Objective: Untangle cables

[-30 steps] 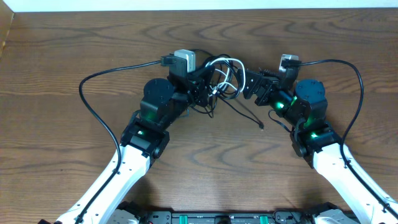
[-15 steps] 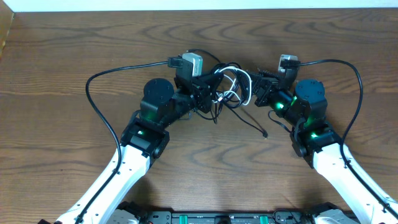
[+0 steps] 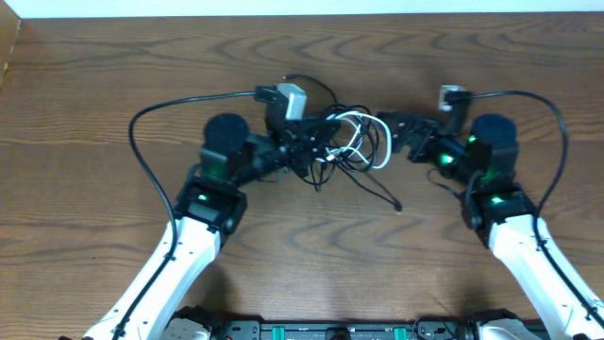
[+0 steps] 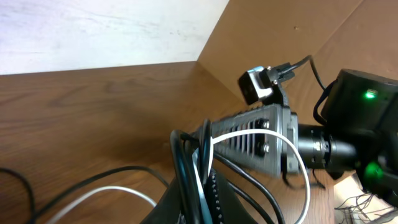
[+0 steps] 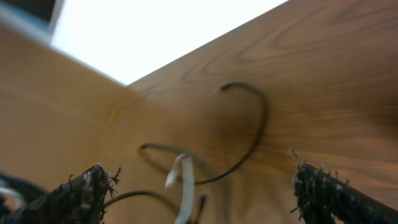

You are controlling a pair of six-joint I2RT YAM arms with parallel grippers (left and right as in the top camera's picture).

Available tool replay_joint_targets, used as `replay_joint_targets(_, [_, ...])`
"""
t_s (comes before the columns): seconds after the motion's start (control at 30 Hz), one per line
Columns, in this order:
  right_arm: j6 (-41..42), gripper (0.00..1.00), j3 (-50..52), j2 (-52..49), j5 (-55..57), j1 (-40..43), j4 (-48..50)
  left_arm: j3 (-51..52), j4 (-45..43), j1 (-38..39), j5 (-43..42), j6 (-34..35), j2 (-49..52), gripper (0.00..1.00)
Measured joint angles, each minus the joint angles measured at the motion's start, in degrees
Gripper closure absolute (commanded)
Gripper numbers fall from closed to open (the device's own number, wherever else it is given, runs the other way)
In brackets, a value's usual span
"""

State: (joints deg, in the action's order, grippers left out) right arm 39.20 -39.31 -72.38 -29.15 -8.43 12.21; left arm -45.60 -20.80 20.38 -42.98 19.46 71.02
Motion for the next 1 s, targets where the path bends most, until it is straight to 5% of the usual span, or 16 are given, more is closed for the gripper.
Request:
replay_joint_targets(0.23, [-5.18, 0.01, 0.0, 0.0, -5.42, 4.0, 0.0, 0.0, -1.75, -5.77, -8.17, -0.02, 0.0, 0.92])
replay_joint_targets(0.57, [-21.92, 0.01, 0.0, 0.0, -19.1, 3.28, 0.83, 0.02, -16.61, -6.29, -25.86, -0.04, 0.0, 0.92])
replay_joint_targets(0.83, [-32.79, 0.01, 0.0, 0.0, -28.13, 0.57, 1.18, 0.02, -17.05, -6.29, -30.69, -0.07, 0.0, 0.92])
replay_joint_targets(1.0, [-38.29, 0.11, 0.0, 0.0, -30.47, -1.6, 1.57, 0.02, -19.26, -6.27, -32.76, -0.07, 0.0, 0.92])
